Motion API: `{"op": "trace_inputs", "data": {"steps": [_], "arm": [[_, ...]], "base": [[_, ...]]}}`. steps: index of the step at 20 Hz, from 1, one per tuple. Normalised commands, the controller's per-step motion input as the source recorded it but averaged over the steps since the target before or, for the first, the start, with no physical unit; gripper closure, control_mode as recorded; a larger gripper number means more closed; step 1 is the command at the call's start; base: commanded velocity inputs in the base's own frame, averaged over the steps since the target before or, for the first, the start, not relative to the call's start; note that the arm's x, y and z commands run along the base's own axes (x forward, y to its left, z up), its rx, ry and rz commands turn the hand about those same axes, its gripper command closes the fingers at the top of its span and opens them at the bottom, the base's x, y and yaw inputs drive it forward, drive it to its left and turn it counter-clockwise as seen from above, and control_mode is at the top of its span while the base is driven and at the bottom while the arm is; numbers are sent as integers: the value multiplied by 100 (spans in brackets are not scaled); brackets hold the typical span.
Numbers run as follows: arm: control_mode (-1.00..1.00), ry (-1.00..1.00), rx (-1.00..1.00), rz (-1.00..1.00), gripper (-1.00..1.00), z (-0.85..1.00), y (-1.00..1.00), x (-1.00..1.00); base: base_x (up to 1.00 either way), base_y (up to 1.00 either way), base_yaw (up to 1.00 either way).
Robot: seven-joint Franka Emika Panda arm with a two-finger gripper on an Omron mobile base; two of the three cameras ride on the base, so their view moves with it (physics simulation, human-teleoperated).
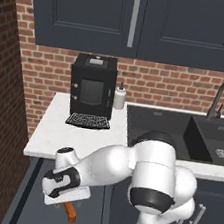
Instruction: Pick up the knife from the drawer and place it on the cutting board. Then place the meat from the plate to the cutting board.
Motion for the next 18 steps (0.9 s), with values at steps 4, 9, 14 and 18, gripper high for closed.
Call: {"op": "trace_inputs", "data": {"steps": [4, 9, 14, 18], "arm": [[-100, -3, 0, 0, -100, -32, 11, 17], [-100, -4, 0, 0, -100, -35, 0, 14], [-100, -10, 0, 0, -100, -49, 0, 5], [-100, -10, 0, 4, -100, -63, 9, 6]], "base": [[0, 0, 0], [0, 0, 0], [0, 0, 0], [0, 0, 0]]}}
